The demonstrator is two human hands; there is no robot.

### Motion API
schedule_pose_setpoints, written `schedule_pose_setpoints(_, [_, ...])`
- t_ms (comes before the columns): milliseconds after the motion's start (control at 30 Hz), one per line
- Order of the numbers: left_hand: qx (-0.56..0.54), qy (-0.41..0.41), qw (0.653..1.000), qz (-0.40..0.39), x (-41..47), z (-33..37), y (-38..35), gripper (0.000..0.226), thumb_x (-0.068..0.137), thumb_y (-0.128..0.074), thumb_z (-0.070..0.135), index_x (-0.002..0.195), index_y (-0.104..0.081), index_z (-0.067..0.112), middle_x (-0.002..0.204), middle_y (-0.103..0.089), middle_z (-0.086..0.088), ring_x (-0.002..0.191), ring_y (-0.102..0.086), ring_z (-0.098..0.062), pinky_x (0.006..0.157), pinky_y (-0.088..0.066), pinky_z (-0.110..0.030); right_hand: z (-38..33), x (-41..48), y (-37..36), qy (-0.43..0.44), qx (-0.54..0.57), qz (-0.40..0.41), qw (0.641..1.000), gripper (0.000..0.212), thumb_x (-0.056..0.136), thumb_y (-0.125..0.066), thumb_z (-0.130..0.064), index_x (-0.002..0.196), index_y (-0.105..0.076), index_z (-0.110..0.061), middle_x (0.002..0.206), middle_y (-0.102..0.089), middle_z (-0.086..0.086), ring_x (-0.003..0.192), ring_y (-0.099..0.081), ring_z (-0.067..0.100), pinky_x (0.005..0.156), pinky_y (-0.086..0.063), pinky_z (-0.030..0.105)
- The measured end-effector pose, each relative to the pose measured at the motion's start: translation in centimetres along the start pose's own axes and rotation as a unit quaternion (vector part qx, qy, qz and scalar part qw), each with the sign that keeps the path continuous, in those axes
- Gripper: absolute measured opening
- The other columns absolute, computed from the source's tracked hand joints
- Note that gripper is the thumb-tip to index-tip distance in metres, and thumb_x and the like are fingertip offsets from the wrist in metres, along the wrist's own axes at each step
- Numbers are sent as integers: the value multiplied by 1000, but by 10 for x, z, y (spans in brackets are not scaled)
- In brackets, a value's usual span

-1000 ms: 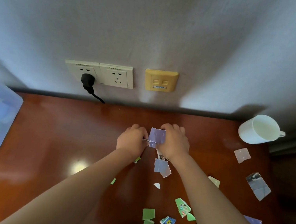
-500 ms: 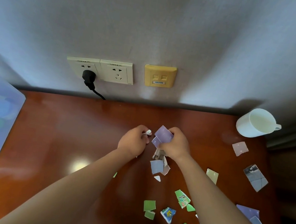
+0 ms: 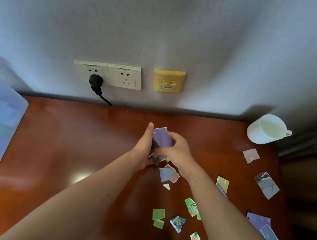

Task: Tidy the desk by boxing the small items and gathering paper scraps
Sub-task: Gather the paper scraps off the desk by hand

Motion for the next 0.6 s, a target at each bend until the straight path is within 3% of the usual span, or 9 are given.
schedule_pose_setpoints(67, [-10,-10,1000,-1,-4,1,1,70,91,-37,69,101,-69,8,95,-72,-13,89,-69,-26,93,-49,-42,-5,-4,-6,10,-13,-9,1000,36,71,-75,1,101,-65,-16,89,-67,3,74,-62,14,64,-54,27])
schedule_pose_setpoints(133, [-25,-32,999,11,-4,2,4,60,93,-39,64,92,-68,11,88,-71,-11,79,-69,-23,87,-50,-42,-10,-6,-8,21,-36,-1,999,29,80,-63,2,106,-67,-10,97,-68,13,80,-62,22,67,-49,28])
schedule_pose_setpoints(233, [-74,-59,992,83,-5,6,12,41,93,-47,55,100,-64,19,111,-67,-5,88,-64,-16,85,-45,-36,-14,-8,-9,34,-46,23,998,27,88,-51,1,106,-70,-4,108,-68,23,96,-64,35,73,-45,29])
schedule_pose_setpoints(333, [-75,-73,986,129,-10,7,19,42,94,-47,51,111,-62,16,120,-62,-3,97,-57,-17,88,-41,-34,-21,-13,-11,73,-105,47,991,29,87,-55,-1,106,-75,-11,105,-73,12,97,-67,27,83,-54,41])
schedule_pose_setpoints(433, [-90,-63,982,154,-13,5,28,42,92,-46,55,109,-60,20,109,-63,1,93,-56,-16,85,-39,-36,-24,-16,-17,82,-139,55,985,21,88,-61,-13,103,-76,-15,100,-75,5,92,-69,21,82,-55,39])
schedule_pose_setpoints(500, [-84,-52,977,190,-12,4,40,41,88,-49,57,97,-61,19,91,-63,1,92,-60,-20,82,-42,-38,-27,-18,-26,98,-140,28,985,17,89,-65,-23,94,-77,-13,87,-75,8,83,-70,25,76,-56,42])
schedule_pose_setpoints(600, [-47,-96,964,244,-25,11,54,31,90,-55,39,74,-59,13,72,-60,-4,73,-58,-22,69,-45,-33,-23,-18,-38,76,-91,-27,993,13,89,-66,-19,94,-77,-15,77,-74,1,68,-68,10,63,-54,27])
Point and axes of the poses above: each hand's wrist, its own x-axis towards the middle knuckle, its own y-axis out of the back of the hand, z = x × y, the point moved 8 cm from there along x, towards the middle knuckle
